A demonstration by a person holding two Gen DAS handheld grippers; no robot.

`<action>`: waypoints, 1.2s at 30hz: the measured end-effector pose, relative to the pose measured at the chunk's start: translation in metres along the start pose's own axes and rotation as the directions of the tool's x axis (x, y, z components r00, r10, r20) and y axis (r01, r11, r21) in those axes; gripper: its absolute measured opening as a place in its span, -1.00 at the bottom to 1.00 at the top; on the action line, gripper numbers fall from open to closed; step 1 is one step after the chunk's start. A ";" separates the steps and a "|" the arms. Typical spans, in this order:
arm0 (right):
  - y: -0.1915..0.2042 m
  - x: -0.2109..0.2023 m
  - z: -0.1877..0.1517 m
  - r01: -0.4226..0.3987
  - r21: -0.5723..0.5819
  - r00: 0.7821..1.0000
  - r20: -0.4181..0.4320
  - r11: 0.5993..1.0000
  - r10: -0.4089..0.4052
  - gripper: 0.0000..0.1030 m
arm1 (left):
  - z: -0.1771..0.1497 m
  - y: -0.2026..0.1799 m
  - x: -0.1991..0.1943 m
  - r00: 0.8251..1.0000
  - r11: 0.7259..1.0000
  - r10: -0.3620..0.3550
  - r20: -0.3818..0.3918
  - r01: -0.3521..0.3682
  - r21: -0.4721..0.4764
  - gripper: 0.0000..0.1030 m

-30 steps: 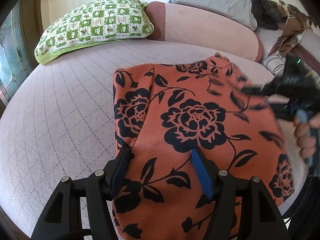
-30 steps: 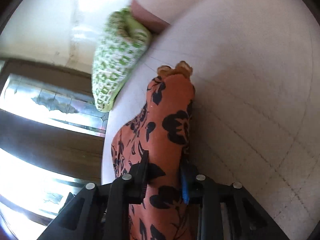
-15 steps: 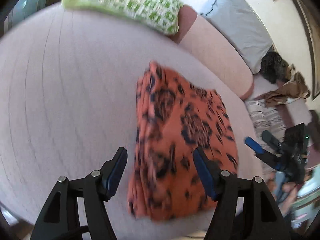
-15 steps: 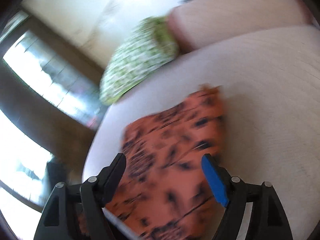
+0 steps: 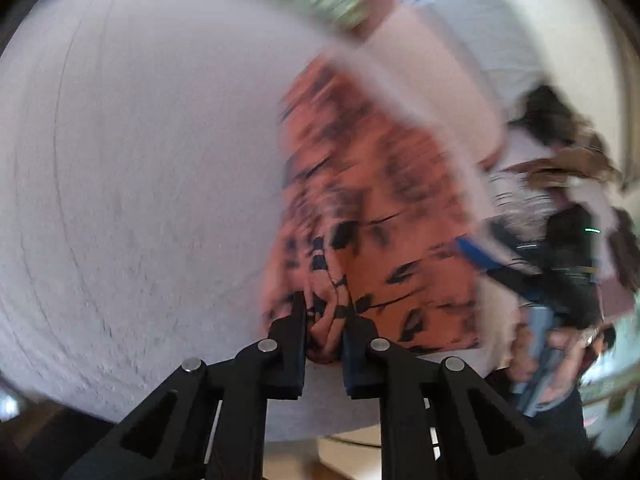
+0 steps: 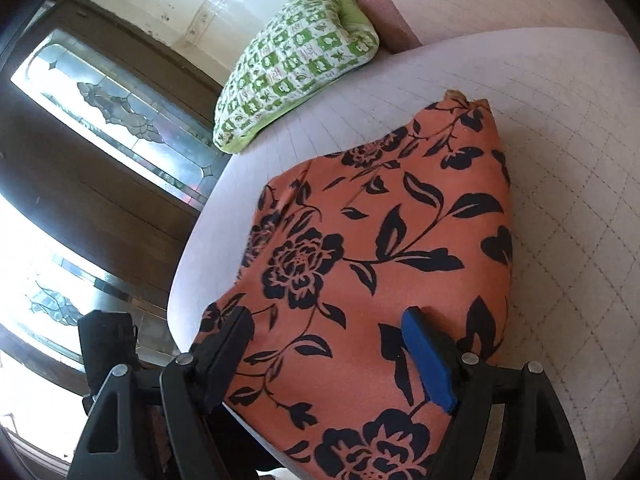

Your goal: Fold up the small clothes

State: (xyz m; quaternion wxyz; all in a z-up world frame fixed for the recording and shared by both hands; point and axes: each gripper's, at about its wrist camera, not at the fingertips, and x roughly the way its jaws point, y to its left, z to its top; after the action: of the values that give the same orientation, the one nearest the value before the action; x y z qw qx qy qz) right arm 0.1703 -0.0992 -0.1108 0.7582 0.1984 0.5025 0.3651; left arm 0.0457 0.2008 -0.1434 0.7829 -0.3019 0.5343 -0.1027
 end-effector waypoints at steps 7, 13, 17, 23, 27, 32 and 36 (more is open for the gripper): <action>0.009 -0.011 0.009 -0.014 -0.033 1.000 -0.001 0.999 0.014 0.55 | 0.030 -0.036 -0.045 0.989 0.990 -0.017 0.150 -0.004 0.142 0.32; 0.008 -0.001 0.040 -0.002 -0.051 1.000 -0.004 0.999 0.002 0.55 | 0.112 -0.033 0.012 0.994 0.993 -0.064 0.089 0.054 0.107 0.09; 0.001 0.008 0.043 0.012 -0.048 1.000 -0.015 0.999 -0.012 0.55 | 0.142 -0.045 0.048 0.997 0.984 -0.045 0.067 0.033 0.176 -0.35; -0.013 0.016 0.034 -0.022 -0.037 1.000 -0.013 0.999 0.022 0.55 | 0.153 -0.026 0.073 0.995 0.970 -0.094 0.025 0.086 0.227 -0.72; -0.013 0.015 0.037 -0.024 -0.021 1.000 -0.011 0.999 0.024 0.55 | 0.145 -0.046 0.056 0.998 0.953 -0.024 0.060 0.005 0.303 -0.50; -0.006 -0.009 0.030 -0.017 -0.018 0.999 0.032 1.000 0.017 0.56 | 0.109 -0.046 0.013 0.989 0.960 0.052 0.139 -0.088 0.266 0.40; -0.019 -0.042 0.018 0.019 0.011 0.995 0.103 1.000 -0.020 0.62 | 0.068 -0.025 -0.007 0.992 0.988 0.005 0.129 -0.025 0.155 0.45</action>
State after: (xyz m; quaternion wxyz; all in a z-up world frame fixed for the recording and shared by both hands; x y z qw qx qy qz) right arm 0.1835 -0.1417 -0.0904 0.7856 0.2156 0.4665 0.3445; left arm 0.1075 0.2091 -0.1065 0.8375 -0.2417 0.4755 -0.1186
